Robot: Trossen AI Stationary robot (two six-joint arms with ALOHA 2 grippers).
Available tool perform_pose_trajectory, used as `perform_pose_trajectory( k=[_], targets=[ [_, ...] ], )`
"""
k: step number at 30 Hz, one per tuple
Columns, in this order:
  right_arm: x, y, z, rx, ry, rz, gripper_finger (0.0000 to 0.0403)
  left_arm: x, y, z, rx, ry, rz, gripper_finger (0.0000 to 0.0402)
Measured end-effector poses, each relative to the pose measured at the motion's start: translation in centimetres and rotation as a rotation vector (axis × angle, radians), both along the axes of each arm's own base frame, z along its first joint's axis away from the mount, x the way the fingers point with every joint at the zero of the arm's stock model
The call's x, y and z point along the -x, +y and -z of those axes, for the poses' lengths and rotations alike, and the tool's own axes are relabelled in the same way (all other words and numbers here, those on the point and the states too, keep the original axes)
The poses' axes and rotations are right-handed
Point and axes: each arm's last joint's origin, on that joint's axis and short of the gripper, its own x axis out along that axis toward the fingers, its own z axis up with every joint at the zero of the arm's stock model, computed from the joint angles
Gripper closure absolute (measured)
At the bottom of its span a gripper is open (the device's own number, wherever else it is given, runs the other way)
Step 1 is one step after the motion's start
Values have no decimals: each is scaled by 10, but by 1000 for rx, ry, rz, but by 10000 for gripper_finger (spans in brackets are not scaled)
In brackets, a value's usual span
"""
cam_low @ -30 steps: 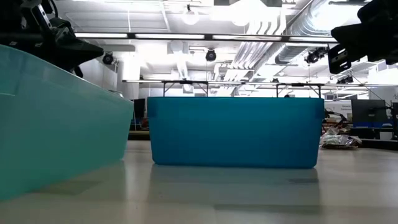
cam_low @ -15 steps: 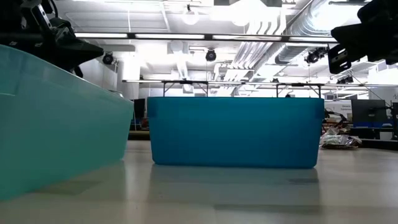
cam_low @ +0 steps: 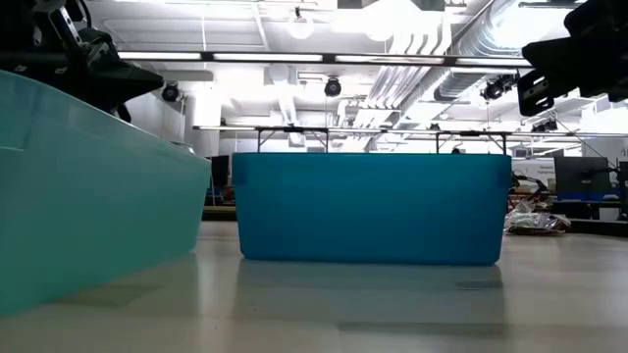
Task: Sort candy
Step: Put the green gummy into the transparent bin
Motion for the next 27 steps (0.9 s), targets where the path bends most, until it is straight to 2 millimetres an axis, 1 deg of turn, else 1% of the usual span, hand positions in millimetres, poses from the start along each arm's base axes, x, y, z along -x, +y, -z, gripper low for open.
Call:
perform_pose_trajectory(
  k=[3,5,7,10,13,15,18,21,23,27],
  targets=[
    [0,0,-4,-33,-33,-3,402,0,0,0,0,1,0,401],
    [1,0,-10,-113,-81,-11,402,0,0,0,0,0,0,401],
    [4,-2,-22,-208,-190,9,402,0,0,0,0,0,0,401],
    [14,-6,-44,-373,-426,89,402,0,0,0,0,0,0,401],
    [25,-12,-60,-428,-628,210,402,0,0,0,0,0,0,401],
    [32,-14,-70,-461,-709,247,402,0,0,0,0,0,0,401],
    [32,-15,-82,-491,-711,291,402,0,0,0,0,0,0,401],
    [25,-16,-103,-499,-676,357,402,0,0,0,0,0,0,401],
    [12,-17,-119,-451,-610,432,402,0,0,0,0,0,0,401],
    [-26,-22,-148,-253,-362,570,402,0,0,0,0,0,0,401]
  ],
)
